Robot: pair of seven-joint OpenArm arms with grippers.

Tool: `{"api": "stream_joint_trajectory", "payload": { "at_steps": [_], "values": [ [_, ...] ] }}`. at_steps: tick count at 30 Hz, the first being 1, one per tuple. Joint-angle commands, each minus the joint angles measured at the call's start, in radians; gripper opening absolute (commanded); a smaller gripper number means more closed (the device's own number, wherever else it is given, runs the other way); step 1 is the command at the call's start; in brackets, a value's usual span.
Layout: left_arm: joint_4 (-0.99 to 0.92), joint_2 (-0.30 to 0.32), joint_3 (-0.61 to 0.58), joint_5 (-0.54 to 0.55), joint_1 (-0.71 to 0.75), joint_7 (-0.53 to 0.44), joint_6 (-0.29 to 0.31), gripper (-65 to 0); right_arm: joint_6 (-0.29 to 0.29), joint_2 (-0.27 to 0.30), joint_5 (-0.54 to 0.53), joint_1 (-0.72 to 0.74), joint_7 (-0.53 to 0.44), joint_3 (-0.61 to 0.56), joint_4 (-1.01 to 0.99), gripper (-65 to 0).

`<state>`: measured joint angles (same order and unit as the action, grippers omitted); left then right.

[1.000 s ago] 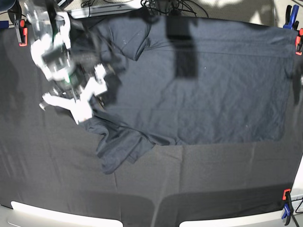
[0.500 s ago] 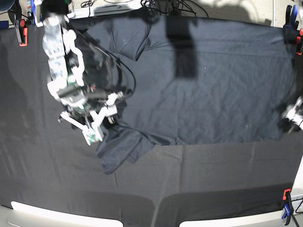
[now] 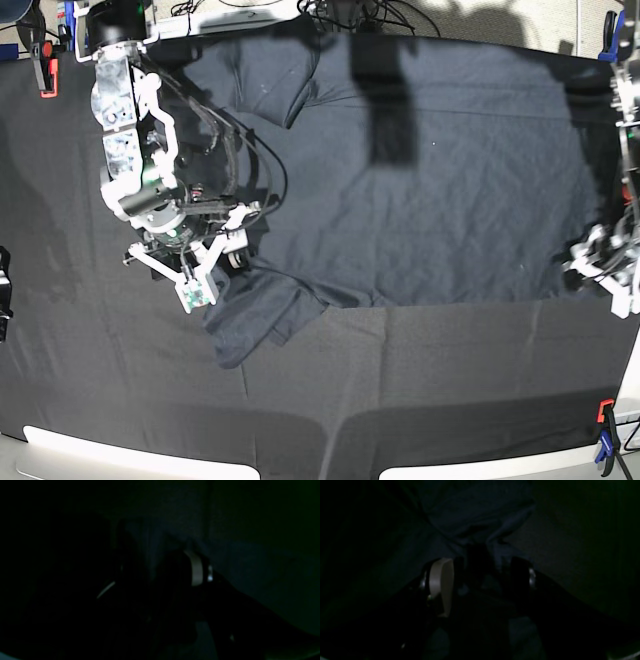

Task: Layout the t-shirt on the table in an organized manner, then fold the t-shirt properly
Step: 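Reach the right gripper down to the shirt's bunched sleeve, then grasp the bunched sleeve with the right gripper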

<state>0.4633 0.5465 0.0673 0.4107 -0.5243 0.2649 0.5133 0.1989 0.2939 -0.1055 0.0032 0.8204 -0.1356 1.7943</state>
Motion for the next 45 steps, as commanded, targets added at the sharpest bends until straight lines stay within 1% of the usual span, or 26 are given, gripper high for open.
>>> {"api": "stream_joint_trajectory", "payload": {
  "at_steps": [1, 4, 6, 8, 11, 12, 13, 14, 16, 17, 20, 22, 24, 26, 28, 31, 32, 34, 38, 40, 45],
  "values": [
    [0.009, 0.016, 0.003, 0.004, -0.024, -0.005, -0.015, -39.0, -0.003, 0.005, 0.000, 0.018, -0.015, 0.005, 0.016, -29.9],
    [0.009, 0.022, 0.003, 0.000, -0.024, -0.026, -0.076, -39.0, -0.003, 0.005, 0.000, 0.018, -0.011, 0.005, 0.016, -29.9],
    [0.009, 0.027, 0.003, -0.030, -0.025, -0.041, -0.098, -39.0, -0.003, 0.005, 0.000, 0.018, -0.012, 0.005, 0.016, -29.9],
    [0.009, 0.028, 0.003, -0.055, -0.024, -0.049, -0.103, -39.0, -0.003, 0.005, 0.000, 0.018, -0.012, 0.005, 0.016, -29.9],
    [0.007, 0.026, 0.003, -0.054, -0.024, -0.050, -0.102, -39.1, -0.003, 0.005, 0.000, 0.018, -0.012, 0.005, 0.016, -29.9],
    [0.007, 0.024, 0.003, -0.055, -0.024, -0.050, -0.102, -40.7, -0.003, 0.005, 0.000, 0.018, -0.012, 0.005, 0.016, -29.9],
    [0.007, 0.023, 0.003, -0.055, -0.024, -0.050, -0.102, -43.8, -0.003, 0.005, 0.000, 0.018, -0.013, 0.005, 0.016, -29.9],
    [0.007, 0.021, 0.003, -0.055, -0.024, -0.050, -0.102, -48.6, -0.003, 0.005, 0.000, 0.018, -0.015, 0.005, 0.016, -29.9],
    [0.007, 0.018, 0.003, -0.054, -0.024, -0.053, -0.102, -61.6, -0.003, 0.005, 0.000, 0.018, -0.039, 0.005, 0.015, -29.9],
    [0.007, 0.018, 0.003, -0.054, -0.024, -0.054, -0.102, -65.0, -0.003, 0.005, 0.000, 0.019, -0.055, 0.006, 0.015, -29.9],
    [0.007, 0.016, 0.003, -0.053, -0.024, -0.054, -0.102, -65.0, -0.003, 0.005, 0.000, 0.047, -0.092, 0.012, -0.020, -29.9],
    [0.007, 0.016, 0.003, -0.053, -0.024, -0.053, -0.102, -65.0, -0.002, 0.005, -0.003, 0.103, -0.105, 0.012, -0.085, -29.9],
    [0.007, 0.016, 0.003, -0.054, -0.024, -0.049, -0.102, -65.0, -0.003, -0.006, -0.008, 0.180, -0.096, 0.012, -0.173, -29.9],
    [0.007, 0.016, 0.003, -0.054, -0.024, -0.049, -0.102, -65.0, -0.002, -0.022, -0.008, 0.265, -0.062, 0.012, -0.272, -29.9],
    [0.007, 0.016, 0.003, -0.054, -0.024, -0.041, -0.102, -65.0, 0.013, -0.037, -0.011, 0.349, -0.009, 0.012, -0.380, -29.9],
    [0.007, 0.016, 0.003, -0.054, -0.024, -0.027, -0.102, -65.0, 0.063, -0.051, -0.011, 0.458, 0.085, 0.012, -0.532, -29.9],
    [0.007, 0.017, 0.003, -0.054, -0.022, -0.027, -0.102, -65.0, 0.080, -0.051, -0.011, 0.485, 0.108, 0.012, -0.572, -29.9],
    [0.007, 0.016, 0.003, -0.054, -0.021, -0.028, -0.102, -65.0, 0.094, -0.049, -0.010, 0.526, 0.132, 0.012, -0.632, -29.9],
    [0.007, 0.016, 0.003, -0.051, -0.022, -0.032, -0.102, -65.0, 0.101, -0.048, -0.015, 0.573, 0.111, 0.012, -0.703, -29.9],
    [0.007, 0.016, 0.003, -0.051, -0.022, -0.031, -0.102, -65.0, 0.101, -0.047, -0.037, 0.594, 0.101, 0.012, -0.750, -29.9],
    [0.007, 0.016, 0.003, -0.051, -0.021, -0.031, -0.102, -65.0, 0.100, -0.047, -0.036, 0.663, 0.087, 0.012, -0.869, -29.9]
  ]
}}
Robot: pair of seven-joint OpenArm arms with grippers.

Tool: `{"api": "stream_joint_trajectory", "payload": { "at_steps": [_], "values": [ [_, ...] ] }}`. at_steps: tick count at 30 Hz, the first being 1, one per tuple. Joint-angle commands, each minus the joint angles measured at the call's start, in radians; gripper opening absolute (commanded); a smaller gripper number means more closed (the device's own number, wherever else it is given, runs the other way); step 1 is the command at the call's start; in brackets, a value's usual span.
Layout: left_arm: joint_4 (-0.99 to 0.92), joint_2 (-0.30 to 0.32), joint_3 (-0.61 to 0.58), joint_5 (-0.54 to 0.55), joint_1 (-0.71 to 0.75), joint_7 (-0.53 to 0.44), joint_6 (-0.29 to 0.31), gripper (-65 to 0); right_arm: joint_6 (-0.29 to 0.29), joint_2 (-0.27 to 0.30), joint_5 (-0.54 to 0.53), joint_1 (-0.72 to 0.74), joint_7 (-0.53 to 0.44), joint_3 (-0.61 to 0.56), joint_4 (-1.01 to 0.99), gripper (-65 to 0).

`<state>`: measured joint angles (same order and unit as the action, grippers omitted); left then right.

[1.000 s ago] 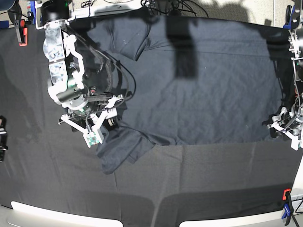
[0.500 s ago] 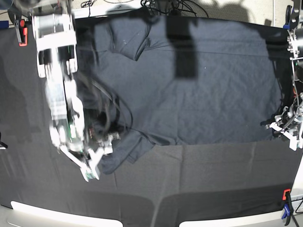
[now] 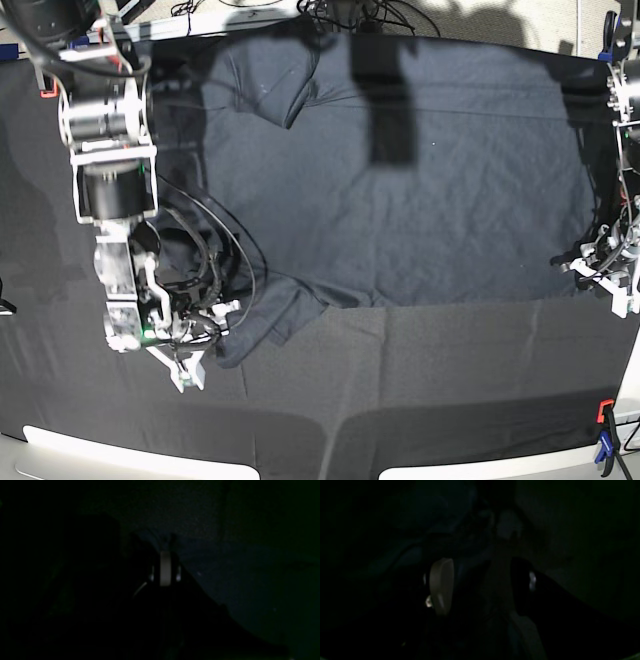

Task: Layout the t-shirt on the table in an organized manner, then fold the t-shirt properly
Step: 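Grasp the bunched sleeve with the right gripper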

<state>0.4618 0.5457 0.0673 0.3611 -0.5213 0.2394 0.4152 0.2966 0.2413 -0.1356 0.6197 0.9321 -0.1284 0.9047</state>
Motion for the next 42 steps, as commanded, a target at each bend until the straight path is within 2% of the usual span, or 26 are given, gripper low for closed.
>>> {"api": "stream_joint_trajectory", "payload": {
  "at_steps": [1, 13, 17, 22, 25, 29, 32, 34, 37, 42],
  "values": [
    [0.009, 0.017, 0.003, -0.001, -0.024, -0.006, -0.004, -65.0, 0.003, 0.006, -0.006, 0.058, -0.026, 0.005, 0.011, -29.9],
    [0.009, 0.017, 0.003, -0.001, -0.024, -0.006, -0.004, -65.0, -0.010, 0.006, -0.062, 0.076, 0.015, 0.005, -0.070, -29.9],
    [0.009, 0.017, 0.003, -0.001, -0.025, -0.006, -0.004, -65.0, -0.020, 0.005, -0.045, 0.076, -0.038, 0.005, -0.125, -29.9],
    [0.009, 0.017, 0.003, -0.001, -0.025, -0.010, -0.004, -65.0, 0.004, 0.005, -0.136, 0.076, -0.125, 0.005, -0.192, -30.1],
    [0.009, 0.017, 0.003, -0.001, -0.025, -0.010, -0.004, -65.0, 0.042, 0.004, -0.164, 0.075, -0.164, 0.005, -0.201, -37.3],
    [0.009, 0.017, 0.003, -0.001, -0.025, -0.010, -0.004, -65.0, 0.048, 0.005, -0.151, 0.076, -0.251, 0.005, -0.201, -53.3],
    [0.009, 0.017, 0.003, -0.001, -0.024, -0.029, -0.004, -65.0, 0.049, 0.004, -0.124, 0.076, -0.276, 0.005, -0.200, -64.2],
    [0.009, 0.017, 0.003, -0.001, -0.024, -0.054, -0.004, -65.0, 0.069, 0.001, -0.044, 0.076, -0.293, 0.005, -0.195, -65.0],
    [0.010, 0.018, 0.003, 0.000, -0.025, -0.108, -0.002, -65.0, 0.176, 0.000, 0.037, 0.075, -0.344, 0.005, -0.174, -65.0],
    [0.033, 0.023, 0.004, 0.018, -0.023, -0.113, 0.007, -65.0, 0.245, -0.001, 0.047, 0.072, -0.364, 0.005, -0.061, -65.0]
  ]
}}
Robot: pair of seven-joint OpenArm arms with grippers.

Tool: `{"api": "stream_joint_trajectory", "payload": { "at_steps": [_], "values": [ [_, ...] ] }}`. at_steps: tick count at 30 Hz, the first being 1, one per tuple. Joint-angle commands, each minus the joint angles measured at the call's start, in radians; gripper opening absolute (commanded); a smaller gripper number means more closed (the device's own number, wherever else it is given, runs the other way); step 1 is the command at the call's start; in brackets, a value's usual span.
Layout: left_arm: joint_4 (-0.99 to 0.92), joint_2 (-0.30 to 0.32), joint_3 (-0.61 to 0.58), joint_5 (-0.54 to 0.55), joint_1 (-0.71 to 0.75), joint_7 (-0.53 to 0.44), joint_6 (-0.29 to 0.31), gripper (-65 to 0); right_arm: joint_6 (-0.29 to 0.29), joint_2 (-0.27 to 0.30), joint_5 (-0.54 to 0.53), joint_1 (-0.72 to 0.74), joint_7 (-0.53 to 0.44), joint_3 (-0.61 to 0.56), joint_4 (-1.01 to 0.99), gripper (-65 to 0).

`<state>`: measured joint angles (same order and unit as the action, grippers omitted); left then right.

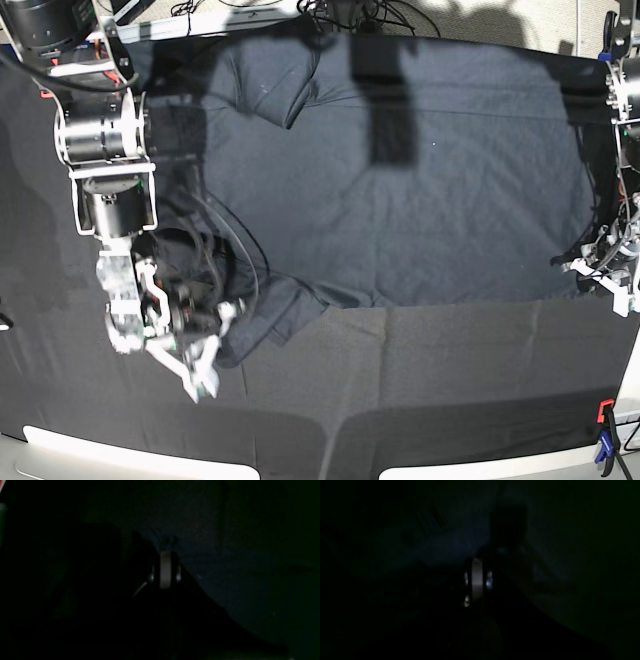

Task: Layout the t-shirt on the table in an organized manner, then fold the t-shirt properly
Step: 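Grasp the bunched sleeve with the right gripper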

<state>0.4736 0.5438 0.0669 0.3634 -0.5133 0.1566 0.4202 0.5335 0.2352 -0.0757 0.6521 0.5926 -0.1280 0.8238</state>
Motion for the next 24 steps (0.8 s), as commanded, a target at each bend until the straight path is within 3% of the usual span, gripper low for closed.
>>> {"api": "stream_joint_trajectory", "payload": {
  "at_steps": [1, 6, 10, 12, 15, 16, 20, 24],
  "values": [
    [0.031, 0.025, 0.005, 0.015, -0.030, -0.026, 0.002, -65.0, 0.027, 0.005, -0.014, 0.034, -0.024, 0.004, 0.054, -65.0],
    [0.135, 0.024, 0.034, 0.016, 0.031, -0.011, 0.002, -65.0, 0.038, 0.008, -0.013, -0.062, 0.012, 0.004, 0.291, -65.0],
    [0.234, 0.024, 0.077, 0.014, 0.111, -0.012, 0.002, -65.0, 0.011, 0.009, -0.013, -0.135, 0.090, 0.005, 0.393, -63.7],
    [0.254, 0.024, 0.092, 0.014, 0.132, -0.012, 0.002, -65.0, 0.005, 0.011, -0.013, -0.146, 0.141, 0.006, 0.387, -52.4],
    [0.256, 0.024, 0.095, 0.011, 0.141, -0.011, 0.002, -65.0, 0.005, 0.014, -0.013, -0.148, 0.121, 0.040, 0.350, -31.4],
    [0.256, 0.024, 0.095, 0.011, 0.143, -0.009, 0.002, -65.0, 0.005, 0.014, -0.014, -0.145, 0.109, 0.062, 0.330, -28.5],
    [0.256, 0.024, 0.095, 0.011, 0.146, -0.008, 0.002, -65.0, -0.082, 0.014, -0.129, -0.098, 0.143, 0.179, 0.182, -28.4],
    [0.256, 0.024, 0.095, 0.011, 0.145, -0.009, 0.002, -65.0, -0.092, 0.014, -0.156, 0.006, 0.187, 0.270, -0.033, -28.4]
  ]
}}
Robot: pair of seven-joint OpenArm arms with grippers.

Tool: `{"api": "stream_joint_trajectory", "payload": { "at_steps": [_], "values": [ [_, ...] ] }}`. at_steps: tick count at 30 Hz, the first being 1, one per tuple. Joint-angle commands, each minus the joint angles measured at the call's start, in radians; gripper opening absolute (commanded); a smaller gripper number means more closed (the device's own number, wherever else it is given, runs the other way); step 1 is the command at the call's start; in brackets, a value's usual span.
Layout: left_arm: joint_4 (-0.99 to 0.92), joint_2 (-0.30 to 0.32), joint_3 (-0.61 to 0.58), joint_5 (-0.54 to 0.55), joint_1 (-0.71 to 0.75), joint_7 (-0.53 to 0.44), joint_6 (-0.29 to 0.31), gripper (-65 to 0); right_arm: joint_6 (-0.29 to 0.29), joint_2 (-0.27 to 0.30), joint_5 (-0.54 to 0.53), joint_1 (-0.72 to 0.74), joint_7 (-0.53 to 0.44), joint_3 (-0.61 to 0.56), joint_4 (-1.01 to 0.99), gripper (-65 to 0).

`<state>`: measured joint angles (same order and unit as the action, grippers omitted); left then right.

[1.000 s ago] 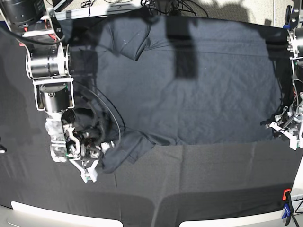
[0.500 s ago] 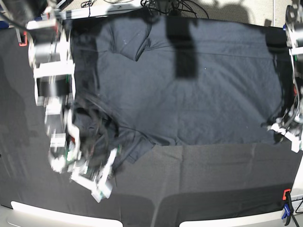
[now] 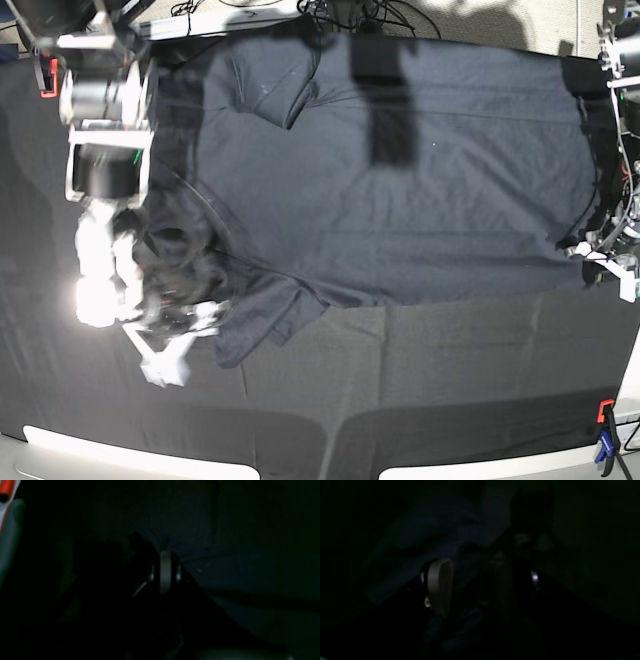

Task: Layout the t-shirt on the table in an organized manner, then fold the t-shirt properly
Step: 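Grasp the bunched sleeve with the right gripper, then fold the held sleeve with the right gripper over the shirt body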

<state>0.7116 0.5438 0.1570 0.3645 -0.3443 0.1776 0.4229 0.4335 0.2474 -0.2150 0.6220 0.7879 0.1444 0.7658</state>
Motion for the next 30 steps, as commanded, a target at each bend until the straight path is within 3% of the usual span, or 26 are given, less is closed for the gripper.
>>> {"api": "stream_joint_trajectory", "payload": {
  "at_steps": [1, 7, 16, 23, 27, 30],
  "values": [
    [0.018, 0.024, 0.005, 0.010, -0.024, -0.030, 0.000, -65.0, 0.008, 0.002, -0.017, 0.061, -0.003, 0.008, -0.024, -28.4],
    [0.018, 0.024, 0.005, 0.010, -0.024, -0.030, 0.000, -65.0, 0.006, -0.008, -0.018, 0.145, -0.002, 0.010, -0.228, -28.5],
    [0.018, 0.024, 0.005, 0.010, -0.024, -0.037, 0.000, -65.0, 0.007, -0.050, -0.032, 0.145, 0.032, 0.010, -0.243, -28.8],
    [0.018, 0.024, 0.005, 0.010, -0.023, -0.037, 0.000, -65.0, 0.008, -0.093, -0.032, 0.146, 0.010, 0.010, -0.243, -41.9],
    [0.018, 0.024, 0.005, 0.010, -0.023, -0.036, 0.000, -65.0, 0.009, -0.089, 0.005, 0.148, -0.034, 0.010, -0.242, -57.8],
    [0.018, 0.024, 0.005, 0.010, -0.023, -0.037, 0.000, -65.0, 0.027, -0.084, 0.065, 0.147, -0.060, 0.010, -0.225, -65.0]
  ]
}}
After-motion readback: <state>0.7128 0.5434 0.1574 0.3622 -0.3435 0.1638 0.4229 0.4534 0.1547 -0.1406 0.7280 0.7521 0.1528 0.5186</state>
